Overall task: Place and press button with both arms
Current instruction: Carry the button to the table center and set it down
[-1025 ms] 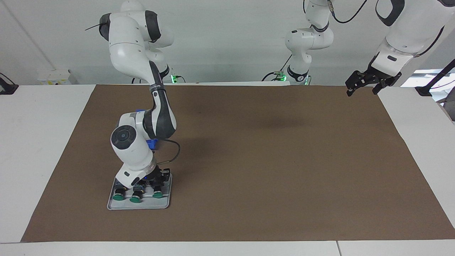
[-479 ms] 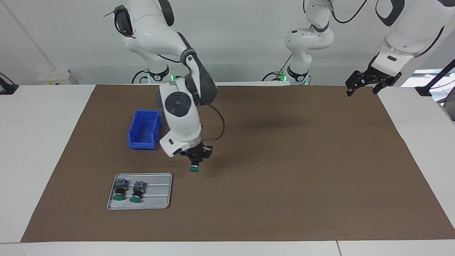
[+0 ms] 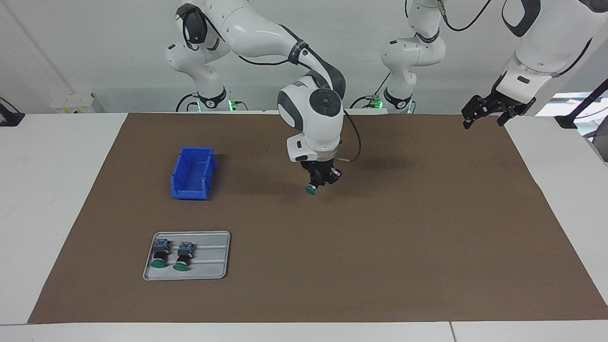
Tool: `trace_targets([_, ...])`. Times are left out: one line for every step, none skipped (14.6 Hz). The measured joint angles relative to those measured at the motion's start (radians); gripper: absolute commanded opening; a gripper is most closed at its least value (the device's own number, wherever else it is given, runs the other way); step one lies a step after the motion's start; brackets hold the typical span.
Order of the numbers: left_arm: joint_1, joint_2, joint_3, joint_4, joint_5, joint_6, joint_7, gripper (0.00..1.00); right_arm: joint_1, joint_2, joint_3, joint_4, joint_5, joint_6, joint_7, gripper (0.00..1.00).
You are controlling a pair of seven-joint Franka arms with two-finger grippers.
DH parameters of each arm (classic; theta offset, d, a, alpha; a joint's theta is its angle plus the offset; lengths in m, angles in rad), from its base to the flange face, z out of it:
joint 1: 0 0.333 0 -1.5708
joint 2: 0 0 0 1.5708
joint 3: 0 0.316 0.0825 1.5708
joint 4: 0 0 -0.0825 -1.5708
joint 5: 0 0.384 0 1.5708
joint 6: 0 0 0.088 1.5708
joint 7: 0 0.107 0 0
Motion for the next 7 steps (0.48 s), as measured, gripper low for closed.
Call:
trace_targets([0.0, -0.002, 0.0, -0.003, 0.0, 0.0, 0.0, 1.0, 0.004, 0.0, 0.005, -0.004, 0.0, -0.001, 0.074, 0.02])
trace_targets([0.0, -0.003, 0.0, -0.004, 0.0, 0.0, 0.0, 1.0, 0.004, 0.0, 0.011, -0.011, 0.0, -0.002, 0.141, 0.02])
trace_targets([0.0, -0.003, 0.0, -0.004, 0.0, 0.0, 0.0, 1.0, 0.004, 0.002, 0.015, -0.023, 0.001, -0.002, 0.22, 0.03])
trace_targets([0.0, -0.003, 0.0, -0.004, 0.0, 0.0, 0.0, 1.0, 0.005, 0.007, 0.017, -0.034, 0.001, 0.0, 0.318, 0.06])
trace_targets([0.0, -0.003, 0.0, -0.004, 0.0, 0.0, 0.0, 1.0, 0.006, 0.015, 0.017, -0.041, 0.001, 0.006, 0.417, 0.07])
trace_targets([0.0, -0.004, 0.0, -0.005, 0.0, 0.0, 0.0, 1.0, 0.006, 0.026, 0.018, -0.046, 0.001, 0.015, 0.504, 0.07])
trace_targets([0.0, -0.004, 0.0, -0.005, 0.0, 0.0, 0.0, 1.0, 0.006, 0.035, 0.018, -0.05, 0.001, 0.023, 0.566, 0.07])
